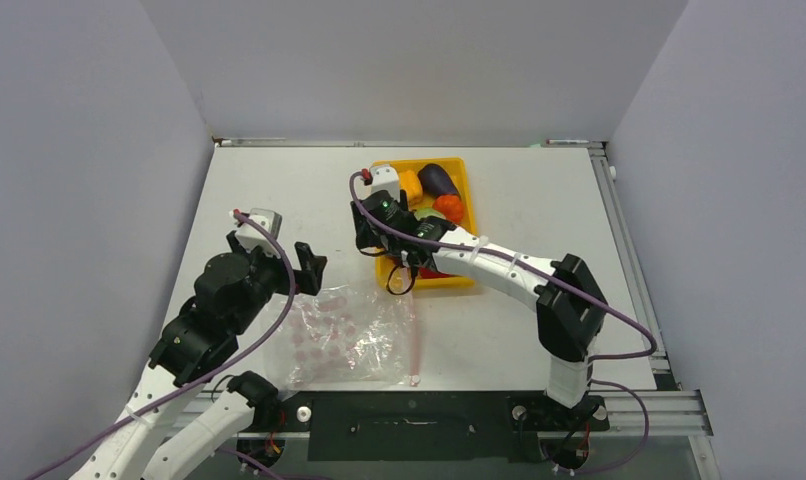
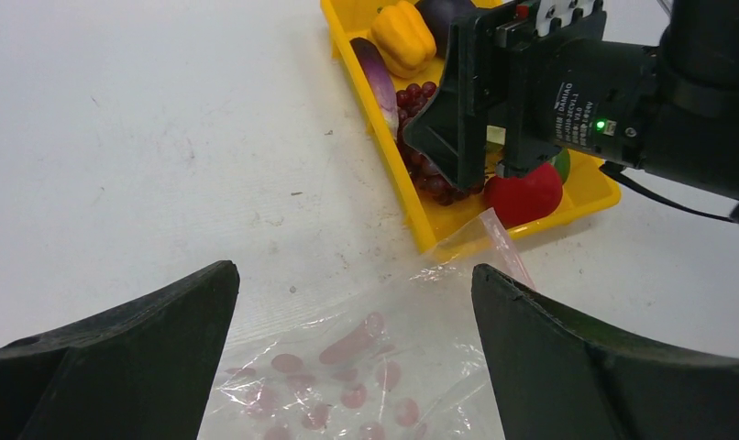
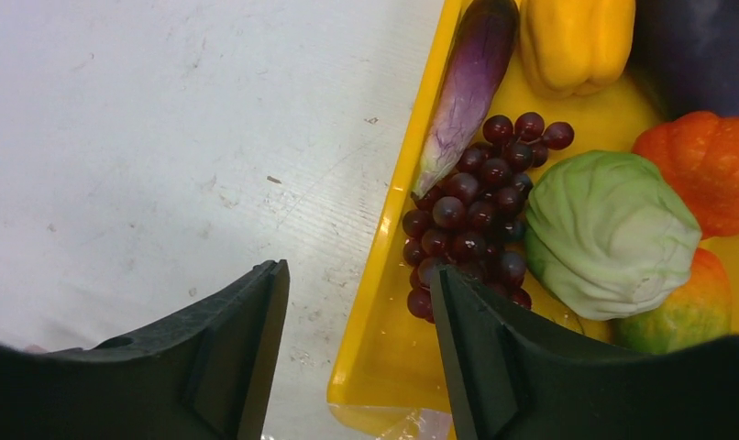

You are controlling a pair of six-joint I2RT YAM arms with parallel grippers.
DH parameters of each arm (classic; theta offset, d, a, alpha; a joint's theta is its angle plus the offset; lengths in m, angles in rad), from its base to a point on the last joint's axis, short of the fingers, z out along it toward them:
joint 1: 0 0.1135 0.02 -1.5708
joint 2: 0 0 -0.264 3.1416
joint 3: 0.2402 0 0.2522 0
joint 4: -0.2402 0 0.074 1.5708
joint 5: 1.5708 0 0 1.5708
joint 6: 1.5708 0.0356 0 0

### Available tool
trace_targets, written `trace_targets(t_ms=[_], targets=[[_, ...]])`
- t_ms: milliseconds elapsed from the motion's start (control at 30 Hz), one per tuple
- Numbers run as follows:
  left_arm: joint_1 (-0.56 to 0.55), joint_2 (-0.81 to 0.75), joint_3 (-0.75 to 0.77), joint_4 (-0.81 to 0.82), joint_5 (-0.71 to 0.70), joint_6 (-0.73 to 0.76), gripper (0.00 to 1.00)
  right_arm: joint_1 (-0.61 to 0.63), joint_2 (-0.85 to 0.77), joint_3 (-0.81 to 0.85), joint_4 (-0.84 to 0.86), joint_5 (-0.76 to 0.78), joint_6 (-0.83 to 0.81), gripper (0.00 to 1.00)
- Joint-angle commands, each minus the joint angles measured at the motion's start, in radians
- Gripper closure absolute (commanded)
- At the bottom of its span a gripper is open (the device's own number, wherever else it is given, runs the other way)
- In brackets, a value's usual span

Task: Place the food in the zip-top bag and seal the zipper
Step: Move the bin to the center of the board.

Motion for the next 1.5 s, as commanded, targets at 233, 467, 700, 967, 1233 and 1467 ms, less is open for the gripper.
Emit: trace_targets(t_ms=[233, 467, 700, 967, 1233, 1467], targets=[[0.048, -0.012, -0.002, 0.009, 0.055, -0.017, 0.04, 0.0, 0.138, 0.126, -0.033, 0.069, 0.062, 0.53], [0.057, -0.015, -0.004, 0.011, 0.069, -0.017, 0.04, -0.013, 0.21, 0.158, -0.044, 0.07, 0.081, 0.53], [0.057, -0.018, -0.005, 0.013, 0.074, -0.017, 0.04, -0.027, 0.248, 0.157, -0.043, 0.071, 0.098, 0.56], [0.059, -0.013, -0.005, 0.014, 0.082, -0.018, 0.04, -0.042, 0.285, 0.159, -0.04, 0.054, 0.108, 0.58], [0.061, -0.012, -0.005, 0.015, 0.081, -0.017, 0.04, -0.041, 0.322, 0.176, -0.043, 0.041, 0.106, 0.61], [0.064, -0.015, -0.006, 0.015, 0.082, -0.018, 0.04, -0.042, 0.34, 0.182, -0.044, 0.042, 0.109, 0.67]])
